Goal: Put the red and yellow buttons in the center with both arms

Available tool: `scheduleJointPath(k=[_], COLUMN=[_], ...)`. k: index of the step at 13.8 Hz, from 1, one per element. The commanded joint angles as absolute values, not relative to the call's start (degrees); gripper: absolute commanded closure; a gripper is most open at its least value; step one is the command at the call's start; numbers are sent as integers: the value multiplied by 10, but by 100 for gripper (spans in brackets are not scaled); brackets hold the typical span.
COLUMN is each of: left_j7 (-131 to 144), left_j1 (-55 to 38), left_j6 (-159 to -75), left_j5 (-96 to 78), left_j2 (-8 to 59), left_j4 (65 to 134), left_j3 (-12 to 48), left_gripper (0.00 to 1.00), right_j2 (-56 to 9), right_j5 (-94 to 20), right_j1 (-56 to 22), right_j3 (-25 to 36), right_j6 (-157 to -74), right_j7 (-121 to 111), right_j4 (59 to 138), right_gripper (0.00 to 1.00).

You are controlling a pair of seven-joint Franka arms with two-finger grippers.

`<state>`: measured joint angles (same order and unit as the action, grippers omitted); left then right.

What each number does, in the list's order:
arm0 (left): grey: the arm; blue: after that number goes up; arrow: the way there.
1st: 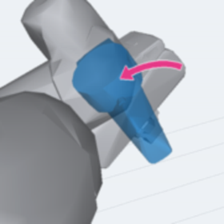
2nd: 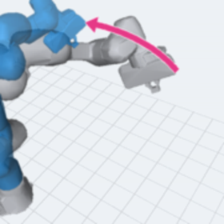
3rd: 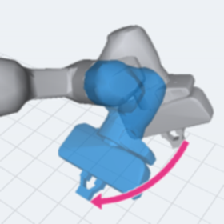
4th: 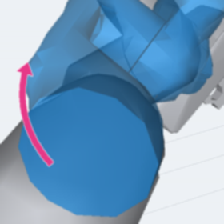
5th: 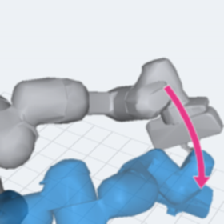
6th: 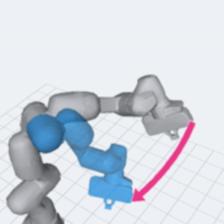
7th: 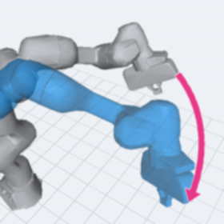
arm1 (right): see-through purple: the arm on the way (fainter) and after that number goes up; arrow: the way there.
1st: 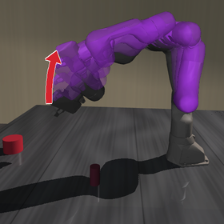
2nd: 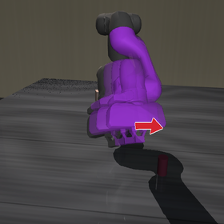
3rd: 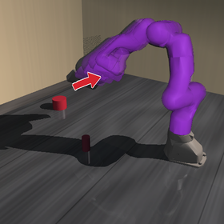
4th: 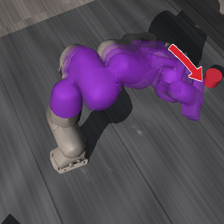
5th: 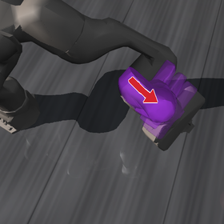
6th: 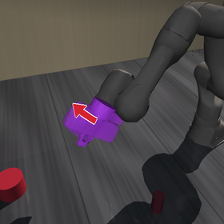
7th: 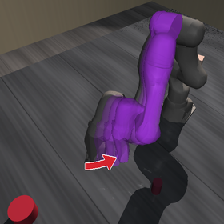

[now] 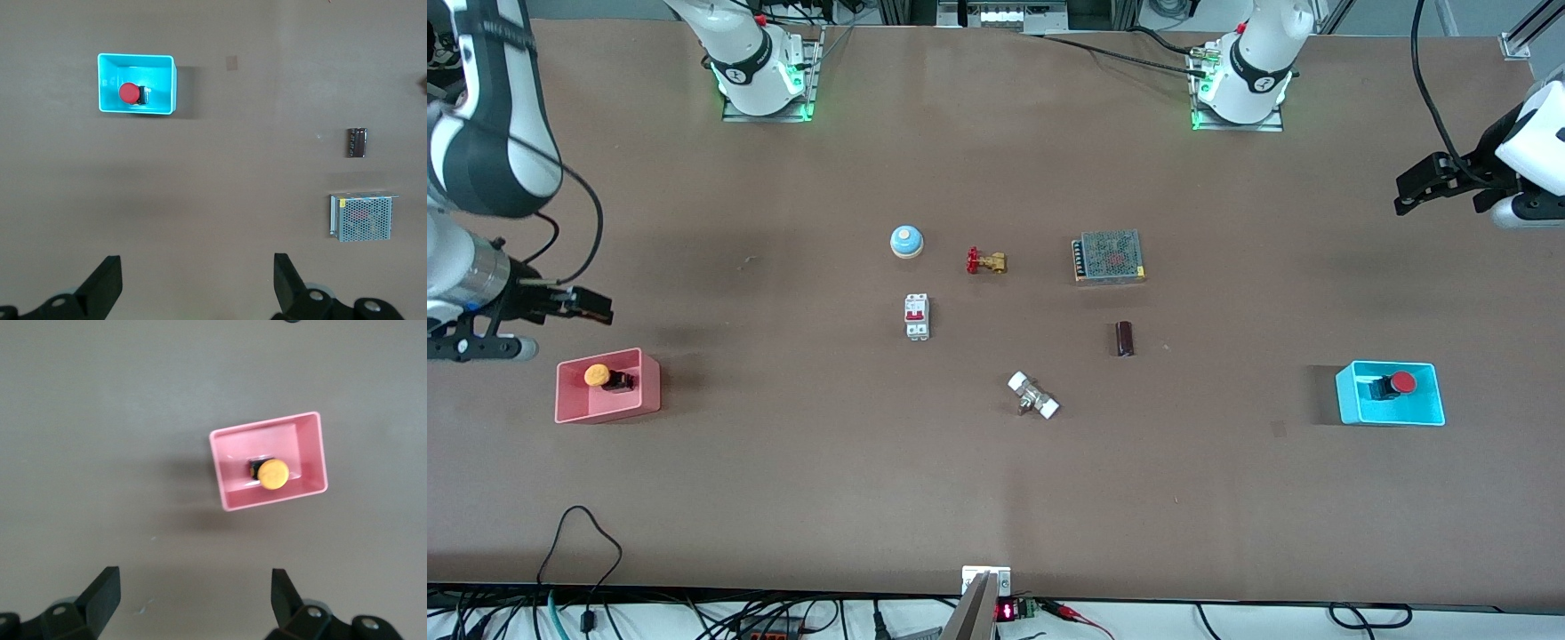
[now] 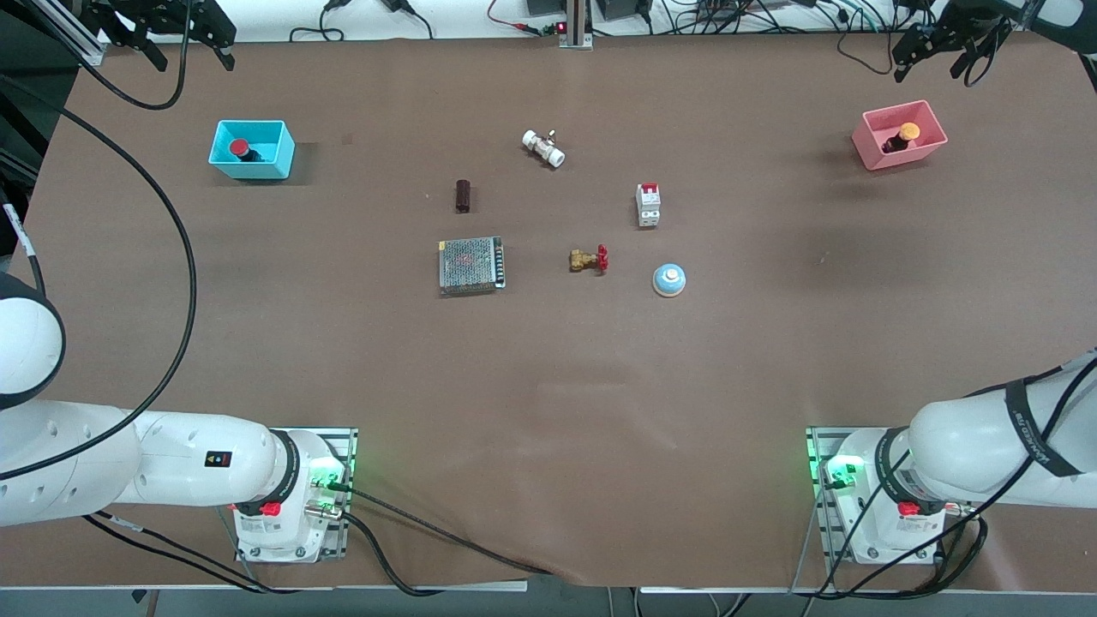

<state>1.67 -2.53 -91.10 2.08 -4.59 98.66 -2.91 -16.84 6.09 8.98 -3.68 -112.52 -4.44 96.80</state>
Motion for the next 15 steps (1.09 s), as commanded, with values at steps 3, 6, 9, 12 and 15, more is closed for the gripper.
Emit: scheduleJointPath(k=[3, 6, 9, 12, 15], left_j7=[18, 16, 17, 16, 11], left_j1=[-29, -32, -28, -12, 34], left_j6=[-896, -897, -897, -900, -907], left_j5=[16, 17, 16, 17, 16], left_j2=[10, 30, 77, 159, 254], left_j4=[927, 922, 887, 812, 739], left_j3=[-27, -26, -27, -38, -39], left_gripper=[0, 0, 0, 0, 0], right_j2=[-228, -250, -272, -276, -281], right_j5=[72, 72, 71, 67, 64], right_j1=[138, 148, 156, 158, 158], right_j3=[-43, -43, -43, -43, -44], right_j6=[-1222, -1259, -1295, -1303, -1305], right_j7=[-152, -171, -181, -185, -185], right_j4=[966, 965, 965, 965, 964], right_gripper=[0, 0, 0, 0, 0])
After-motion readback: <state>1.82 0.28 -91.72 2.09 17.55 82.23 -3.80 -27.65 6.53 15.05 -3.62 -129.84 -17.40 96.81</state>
